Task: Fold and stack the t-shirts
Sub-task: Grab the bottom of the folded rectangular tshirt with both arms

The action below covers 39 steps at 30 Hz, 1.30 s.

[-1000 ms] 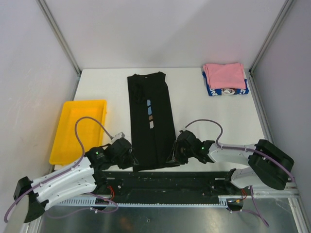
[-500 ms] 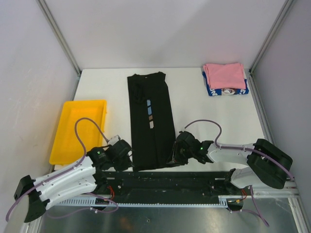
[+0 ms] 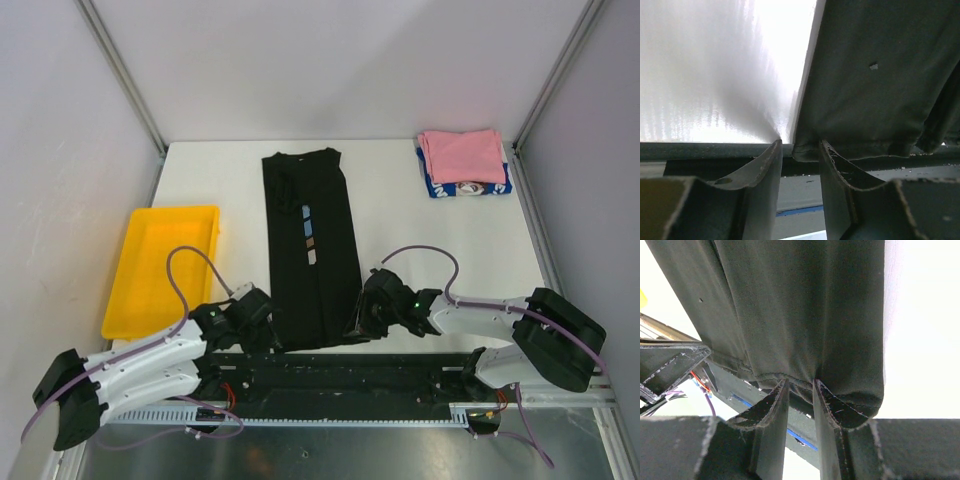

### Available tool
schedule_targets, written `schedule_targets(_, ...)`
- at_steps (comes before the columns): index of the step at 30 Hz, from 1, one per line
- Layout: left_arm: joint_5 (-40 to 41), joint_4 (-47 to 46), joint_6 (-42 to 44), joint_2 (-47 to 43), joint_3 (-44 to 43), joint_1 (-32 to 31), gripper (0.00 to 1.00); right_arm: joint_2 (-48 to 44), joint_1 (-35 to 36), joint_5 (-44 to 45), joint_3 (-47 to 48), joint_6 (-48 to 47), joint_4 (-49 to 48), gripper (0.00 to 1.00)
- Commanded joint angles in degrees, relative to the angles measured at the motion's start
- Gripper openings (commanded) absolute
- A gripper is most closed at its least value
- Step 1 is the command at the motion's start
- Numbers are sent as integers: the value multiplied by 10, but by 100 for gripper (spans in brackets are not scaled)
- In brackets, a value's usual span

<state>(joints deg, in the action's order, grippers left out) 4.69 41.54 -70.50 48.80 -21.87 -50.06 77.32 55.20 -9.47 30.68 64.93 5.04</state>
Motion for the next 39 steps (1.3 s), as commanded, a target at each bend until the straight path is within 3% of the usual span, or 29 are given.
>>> schedule_targets(1, -11, -37, 4, 1, 17, 4, 40, -13, -3, 2, 20, 4, 4, 31)
schedule_targets(13, -16, -50, -10, 1, 24, 4, 30, -11, -8, -4, 31, -1, 9, 30)
schedule_targets(24, -15, -50, -6, -21, 11, 4, 5, -85, -11, 37, 82, -21, 120, 34)
schedule_targets(31, -17, -50, 0, -20, 0, 4, 2, -181, -24, 111, 78, -34, 259, 45)
schedule_targets(39, -17, -50, 4, -19, -7, 4, 1, -170, -20, 93, 39, -24, 239, 47)
